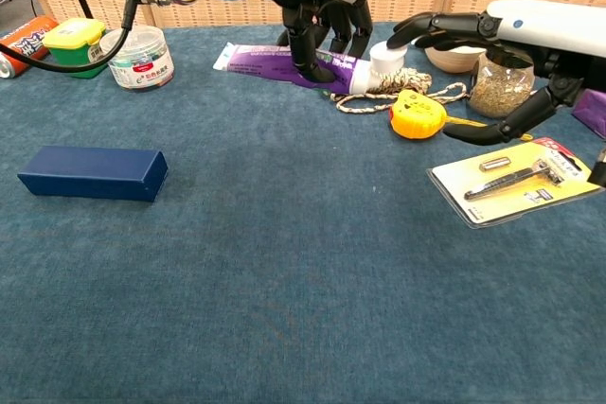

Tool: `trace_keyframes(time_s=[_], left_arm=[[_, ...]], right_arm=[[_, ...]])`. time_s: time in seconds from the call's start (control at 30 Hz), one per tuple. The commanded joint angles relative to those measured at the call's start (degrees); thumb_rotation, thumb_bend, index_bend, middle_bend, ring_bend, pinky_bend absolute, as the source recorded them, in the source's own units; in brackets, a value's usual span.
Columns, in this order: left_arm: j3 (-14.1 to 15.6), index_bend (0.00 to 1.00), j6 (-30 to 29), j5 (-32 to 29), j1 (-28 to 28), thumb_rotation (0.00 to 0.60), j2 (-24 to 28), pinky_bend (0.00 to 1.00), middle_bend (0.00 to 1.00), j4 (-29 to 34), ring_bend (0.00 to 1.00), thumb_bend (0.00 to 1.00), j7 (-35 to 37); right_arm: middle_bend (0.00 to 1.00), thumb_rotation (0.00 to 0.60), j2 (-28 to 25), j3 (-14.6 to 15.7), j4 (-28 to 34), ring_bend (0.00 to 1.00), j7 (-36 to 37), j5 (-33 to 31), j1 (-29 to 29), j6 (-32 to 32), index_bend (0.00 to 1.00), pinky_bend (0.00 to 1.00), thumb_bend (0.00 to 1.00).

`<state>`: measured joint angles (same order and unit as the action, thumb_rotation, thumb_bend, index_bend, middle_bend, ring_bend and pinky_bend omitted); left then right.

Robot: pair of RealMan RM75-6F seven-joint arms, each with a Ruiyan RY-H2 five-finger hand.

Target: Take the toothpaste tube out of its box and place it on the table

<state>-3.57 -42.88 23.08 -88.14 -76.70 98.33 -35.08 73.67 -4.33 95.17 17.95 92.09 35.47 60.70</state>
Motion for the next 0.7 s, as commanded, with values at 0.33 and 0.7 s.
trace_keyframes(time_s=[0.33,0.7], left_arm=[[0.32,0.62,-0.62,1.54,0.84,0.600,1.24,0.60,0.61,0.80,0.64,0.92,0.99],[0.22,0.62,-0.59,2.56,1.35,0.600,1.63,0.60,0.61,0.82,0.64,0.93,1.87]], right_arm=[[0.00,0.600,-0.27,0.74,-0.40,0.00,-0.23,-0.41,-0.28,0.29,0.13,0.00,0.37],[0.00,0.600,0.02,1.23,-0.59,0.00,-0.52,-0.88,0.10,-0.61,0.13,0.00,0.37]])
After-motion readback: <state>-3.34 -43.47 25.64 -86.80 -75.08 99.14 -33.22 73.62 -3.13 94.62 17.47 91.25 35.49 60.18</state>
